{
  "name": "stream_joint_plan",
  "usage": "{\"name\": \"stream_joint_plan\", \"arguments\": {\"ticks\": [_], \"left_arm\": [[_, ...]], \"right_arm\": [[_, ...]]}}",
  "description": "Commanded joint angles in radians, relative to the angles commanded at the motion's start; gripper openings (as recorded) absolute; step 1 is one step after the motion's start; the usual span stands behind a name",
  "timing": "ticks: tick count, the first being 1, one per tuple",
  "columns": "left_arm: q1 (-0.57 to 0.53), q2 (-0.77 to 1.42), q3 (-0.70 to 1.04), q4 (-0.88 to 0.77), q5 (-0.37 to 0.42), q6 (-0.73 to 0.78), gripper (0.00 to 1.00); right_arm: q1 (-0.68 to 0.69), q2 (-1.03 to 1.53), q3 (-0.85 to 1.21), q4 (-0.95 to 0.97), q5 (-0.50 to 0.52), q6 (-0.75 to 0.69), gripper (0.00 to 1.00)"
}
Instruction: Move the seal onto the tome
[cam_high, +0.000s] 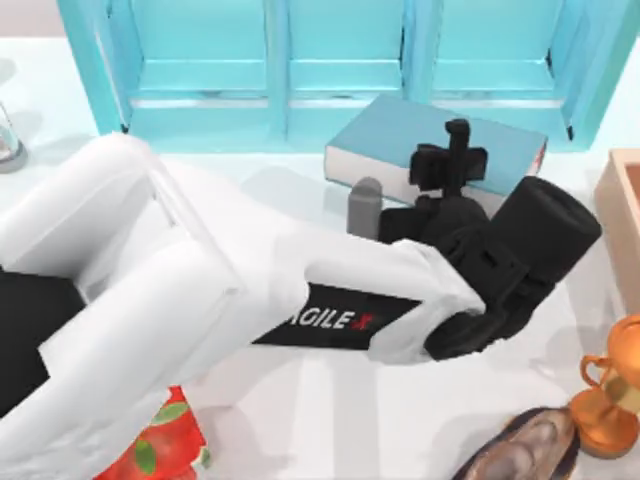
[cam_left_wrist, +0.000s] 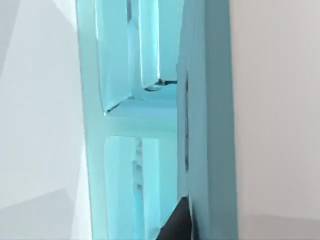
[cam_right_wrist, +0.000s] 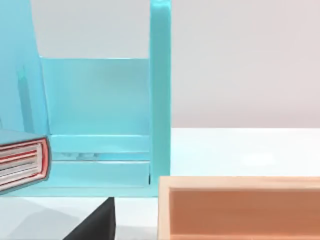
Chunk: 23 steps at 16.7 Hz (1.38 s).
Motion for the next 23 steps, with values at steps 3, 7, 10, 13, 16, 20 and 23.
{"name": "stream_joint_plan", "arguments": {"ticks": [3,7,10,13,16,20,23], "left_arm": [[-0.001,0.011,0.012,-0.001,-0.008,-0.011,0.0],[0.002,0.01,0.003,-0.005,-0.005,-0.011,0.0],[-0.009,0.002,0.002,-0.01,-0.015,-0.021,0.0],[-0.006,0.008,0.0,-0.012,-0.013,-0.021,0.0],[-0.005,0.026,-0.007,0.014,-0.015,-0.023,0.0],[-0.007,0.059,-0.021,0.061,-0.013,-0.022,0.0],[-0.006,0.074,-0.028,0.081,-0.012,-0.021,0.0]], "right_arm": [[0.0,0.0,0.0,0.0,0.0,0.0,1.0],[0.0,0.0,0.0,0.0,0.0,0.0,1.0],[0.0,0.0,0.0,0.0,0.0,0.0,1.0],[0.0,0.0,0.0,0.0,0.0,0.0,1.0],[0.0,0.0,0.0,0.0,0.0,0.0,1.0],[0.0,0.0,0.0,0.0,0.0,0.0,1.0],[0.0,0.0,0.0,0.0,0.0,0.0,1.0]]}}
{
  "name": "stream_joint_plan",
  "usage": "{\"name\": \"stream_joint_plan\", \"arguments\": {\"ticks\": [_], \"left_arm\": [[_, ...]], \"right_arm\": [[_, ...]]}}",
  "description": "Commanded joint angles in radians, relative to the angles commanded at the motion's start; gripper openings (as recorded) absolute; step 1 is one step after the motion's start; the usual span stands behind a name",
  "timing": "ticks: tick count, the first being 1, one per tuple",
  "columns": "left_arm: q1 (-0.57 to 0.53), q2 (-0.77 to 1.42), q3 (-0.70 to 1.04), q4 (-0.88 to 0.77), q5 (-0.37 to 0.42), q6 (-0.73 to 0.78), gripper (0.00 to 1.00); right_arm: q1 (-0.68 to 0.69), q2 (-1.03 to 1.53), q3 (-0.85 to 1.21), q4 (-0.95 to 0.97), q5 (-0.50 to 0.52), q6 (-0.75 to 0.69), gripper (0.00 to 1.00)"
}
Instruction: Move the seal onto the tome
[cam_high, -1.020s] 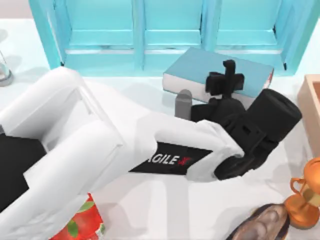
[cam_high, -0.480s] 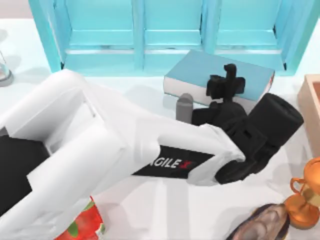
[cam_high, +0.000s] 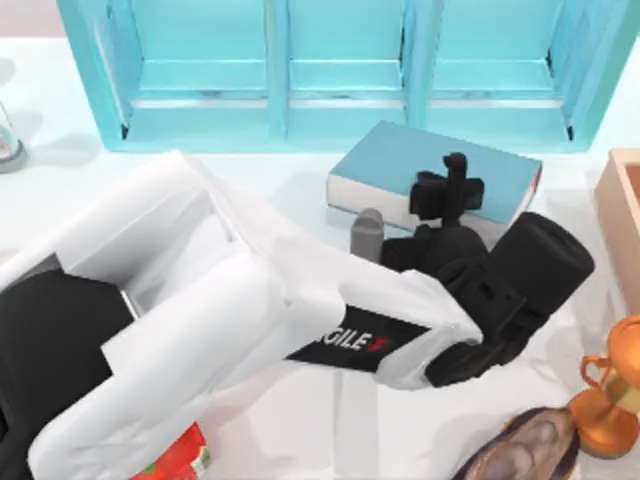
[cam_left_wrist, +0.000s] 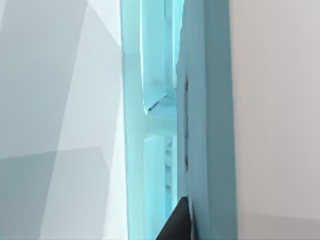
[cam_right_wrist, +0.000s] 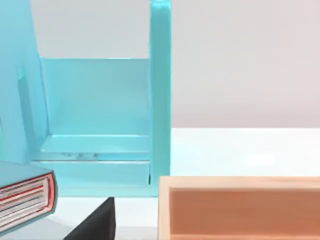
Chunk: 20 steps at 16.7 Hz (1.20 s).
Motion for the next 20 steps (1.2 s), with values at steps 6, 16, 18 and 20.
{"name": "stream_joint_plan", "arguments": {"ticks": [6,16,18,20], "left_arm": [[0.0,0.0,0.0,0.0,0.0,0.0,0.3],[0.0,0.0,0.0,0.0,0.0,0.0,1.0],[0.0,0.0,0.0,0.0,0.0,0.0,1.0],[0.0,0.0,0.0,0.0,0.0,0.0,1.0]], "right_arm": [[0.0,0.0,0.0,0.0,0.0,0.0,1.0],[0.0,0.0,0.0,0.0,0.0,0.0,1.0],[0.0,0.0,0.0,0.0,0.0,0.0,1.0],[0.0,0.0,0.0,0.0,0.0,0.0,1.0]]}}
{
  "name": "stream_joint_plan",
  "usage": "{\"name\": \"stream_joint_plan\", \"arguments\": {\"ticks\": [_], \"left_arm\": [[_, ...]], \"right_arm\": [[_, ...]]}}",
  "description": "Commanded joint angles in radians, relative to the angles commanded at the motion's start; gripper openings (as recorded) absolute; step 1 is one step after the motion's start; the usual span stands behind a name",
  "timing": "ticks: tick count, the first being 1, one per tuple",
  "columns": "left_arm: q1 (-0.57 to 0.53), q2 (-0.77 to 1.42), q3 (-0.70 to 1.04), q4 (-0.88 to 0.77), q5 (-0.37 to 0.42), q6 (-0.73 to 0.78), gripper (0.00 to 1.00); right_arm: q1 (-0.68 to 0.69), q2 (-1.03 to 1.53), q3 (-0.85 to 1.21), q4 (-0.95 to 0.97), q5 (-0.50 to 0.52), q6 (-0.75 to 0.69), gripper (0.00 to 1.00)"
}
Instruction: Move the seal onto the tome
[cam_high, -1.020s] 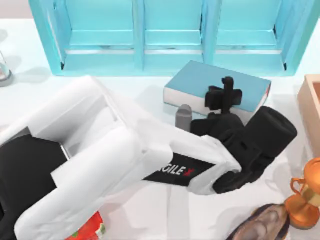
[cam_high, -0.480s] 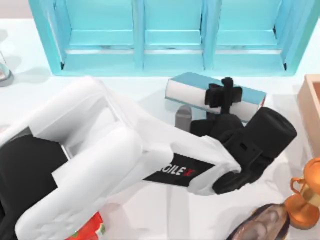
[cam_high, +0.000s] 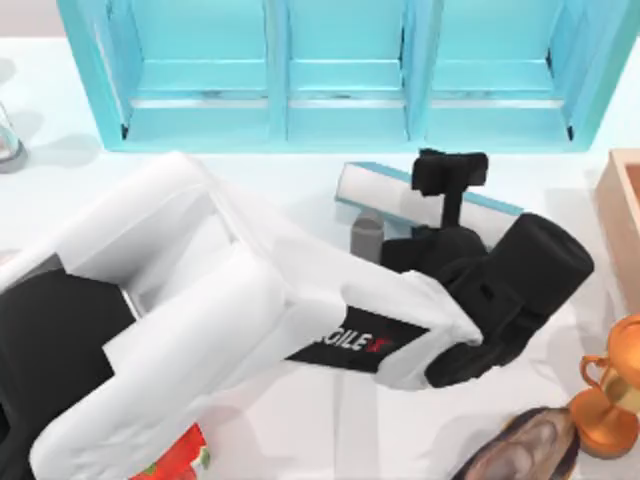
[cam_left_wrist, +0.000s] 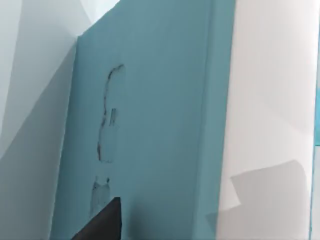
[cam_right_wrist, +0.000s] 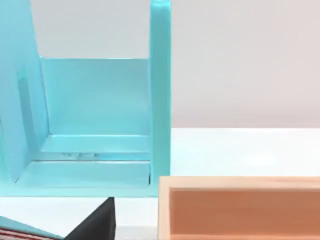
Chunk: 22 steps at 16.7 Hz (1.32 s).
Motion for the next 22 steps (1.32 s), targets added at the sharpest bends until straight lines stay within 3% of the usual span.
{"name": "stream_joint_plan", "arguments": {"ticks": [6,10,13,22], "left_arm": [[0.005,-0.001,0.002,-0.01,-0.002,-0.008,1.0],[0.021,-0.018,0.021,-0.119,-0.027,-0.105,1.0],[-0.022,-0.037,0.02,-0.283,-0.06,-0.241,1.0],[-0.3,-0.143,-0.054,-0.766,-0.199,-0.73,1.0]], "right_arm": [[0.0,0.0,0.0,0.0,0.0,0.0,1.0],[0.0,0.0,0.0,0.0,0.0,0.0,1.0],[0.0,0.0,0.0,0.0,0.0,0.0,1.0],[0.0,0.0,0.0,0.0,0.0,0.0,1.0]]}}
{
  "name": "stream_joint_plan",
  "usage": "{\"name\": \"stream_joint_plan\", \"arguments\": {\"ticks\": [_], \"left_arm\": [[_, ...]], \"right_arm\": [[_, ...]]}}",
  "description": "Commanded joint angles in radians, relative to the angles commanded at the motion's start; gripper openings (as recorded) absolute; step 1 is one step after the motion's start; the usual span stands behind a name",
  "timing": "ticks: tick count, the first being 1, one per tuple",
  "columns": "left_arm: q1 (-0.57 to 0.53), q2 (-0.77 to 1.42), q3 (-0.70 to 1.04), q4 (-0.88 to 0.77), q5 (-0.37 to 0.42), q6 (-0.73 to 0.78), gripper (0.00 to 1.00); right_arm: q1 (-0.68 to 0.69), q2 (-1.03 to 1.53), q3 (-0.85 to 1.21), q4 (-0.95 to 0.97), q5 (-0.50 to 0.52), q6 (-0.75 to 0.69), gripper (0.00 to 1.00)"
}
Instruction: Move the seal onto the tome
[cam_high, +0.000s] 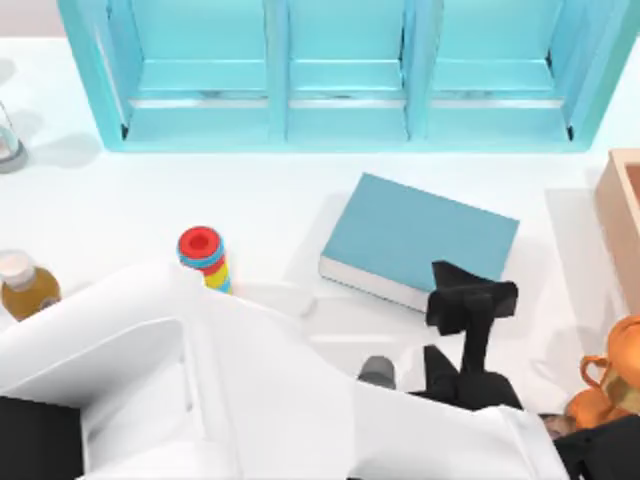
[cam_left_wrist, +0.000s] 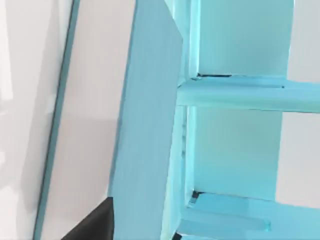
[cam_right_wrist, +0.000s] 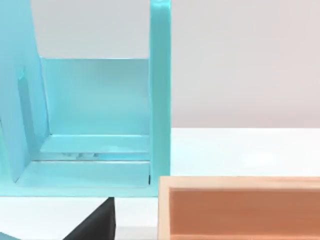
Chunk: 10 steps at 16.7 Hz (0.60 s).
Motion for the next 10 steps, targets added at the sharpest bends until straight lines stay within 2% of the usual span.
{"name": "stream_joint_plan", "arguments": {"ticks": [2,7,10], "left_arm": [[-0.029,0.005,-0.008,-0.027,-0.008,-0.031,1.0],[-0.026,0.007,-0.004,-0.027,-0.007,-0.03,1.0],[0.006,-0.034,-0.027,-0.012,0.016,0.027,1.0]], "right_arm": [[0.0,0.0,0.0,0.0,0.0,0.0,1.0],[0.0,0.0,0.0,0.0,0.0,0.0,1.0],[0.0,0.0,0.0,0.0,0.0,0.0,1.0]]}}
